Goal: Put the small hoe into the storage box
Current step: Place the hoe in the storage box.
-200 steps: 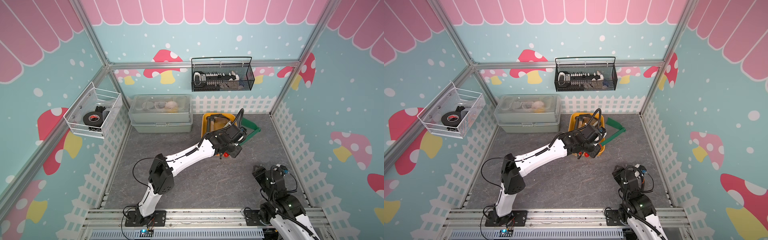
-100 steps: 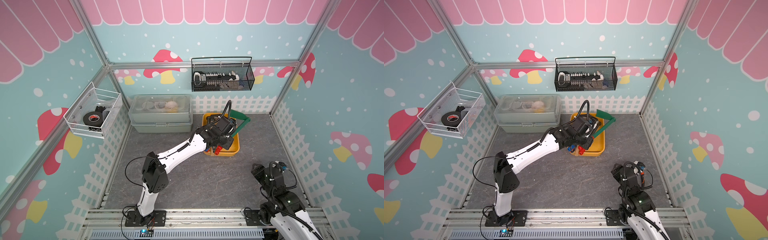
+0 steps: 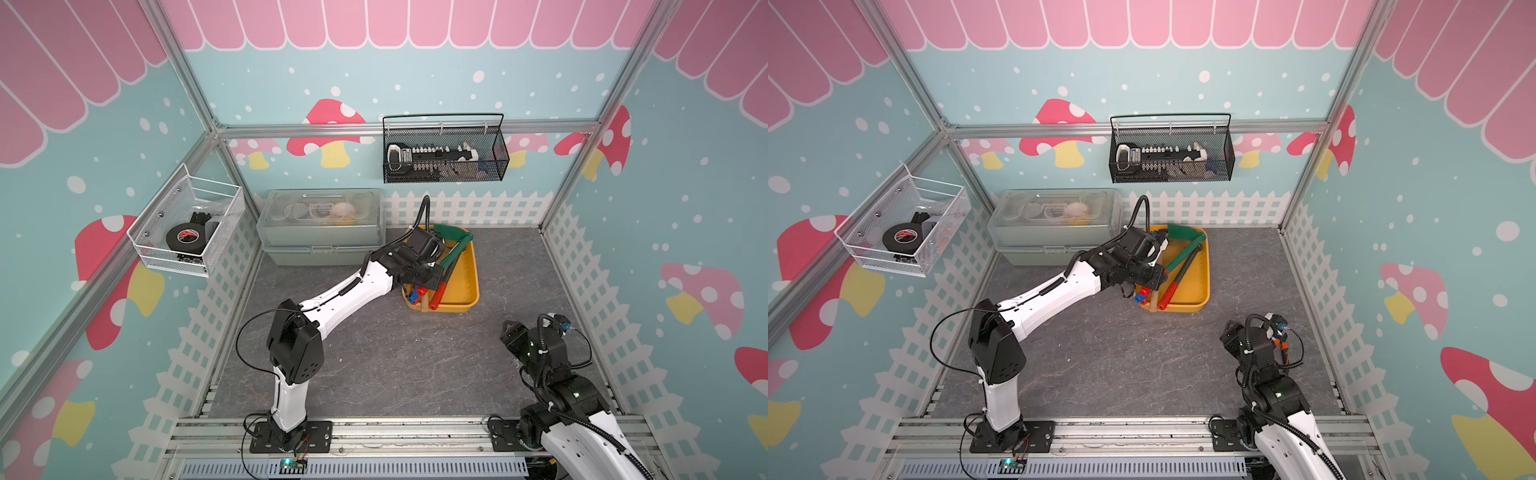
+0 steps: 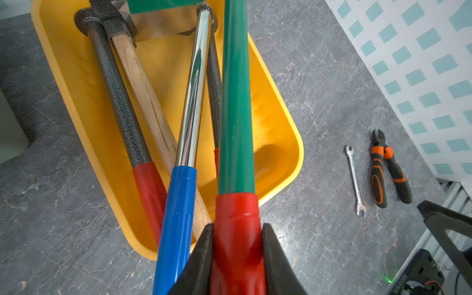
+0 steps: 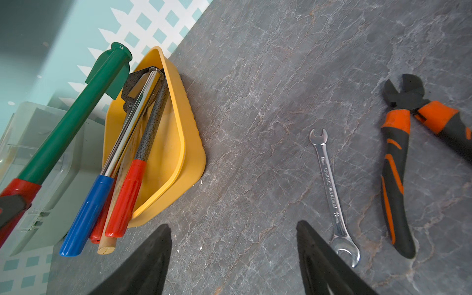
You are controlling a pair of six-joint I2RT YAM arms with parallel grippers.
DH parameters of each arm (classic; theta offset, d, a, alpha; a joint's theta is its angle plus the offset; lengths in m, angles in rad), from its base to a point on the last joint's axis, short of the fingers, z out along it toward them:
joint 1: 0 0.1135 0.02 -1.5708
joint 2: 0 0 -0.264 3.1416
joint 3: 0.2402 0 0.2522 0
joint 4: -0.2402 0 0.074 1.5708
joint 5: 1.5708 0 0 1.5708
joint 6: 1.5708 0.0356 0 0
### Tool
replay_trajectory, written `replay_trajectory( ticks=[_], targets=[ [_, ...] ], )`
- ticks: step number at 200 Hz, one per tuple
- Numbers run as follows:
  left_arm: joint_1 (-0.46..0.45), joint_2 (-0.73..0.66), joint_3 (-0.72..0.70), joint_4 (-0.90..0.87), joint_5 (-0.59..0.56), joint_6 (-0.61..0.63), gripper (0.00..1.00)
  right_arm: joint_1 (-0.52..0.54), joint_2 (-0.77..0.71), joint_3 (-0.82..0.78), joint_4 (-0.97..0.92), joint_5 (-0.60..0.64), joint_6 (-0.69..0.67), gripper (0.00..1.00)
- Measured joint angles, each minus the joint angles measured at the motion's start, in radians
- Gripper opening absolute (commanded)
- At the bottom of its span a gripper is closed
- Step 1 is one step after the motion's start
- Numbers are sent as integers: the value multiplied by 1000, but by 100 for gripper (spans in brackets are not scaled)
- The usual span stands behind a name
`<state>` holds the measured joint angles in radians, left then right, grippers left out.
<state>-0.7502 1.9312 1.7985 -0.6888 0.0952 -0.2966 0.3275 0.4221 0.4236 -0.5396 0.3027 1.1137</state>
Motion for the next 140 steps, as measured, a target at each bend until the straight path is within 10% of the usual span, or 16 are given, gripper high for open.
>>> replay_trajectory(
  ticks=[140],
  targets=[
    [113, -9, -103, 186, 217, -132, 0, 0, 6, 0, 17, -5, -8, 76]
  ],
)
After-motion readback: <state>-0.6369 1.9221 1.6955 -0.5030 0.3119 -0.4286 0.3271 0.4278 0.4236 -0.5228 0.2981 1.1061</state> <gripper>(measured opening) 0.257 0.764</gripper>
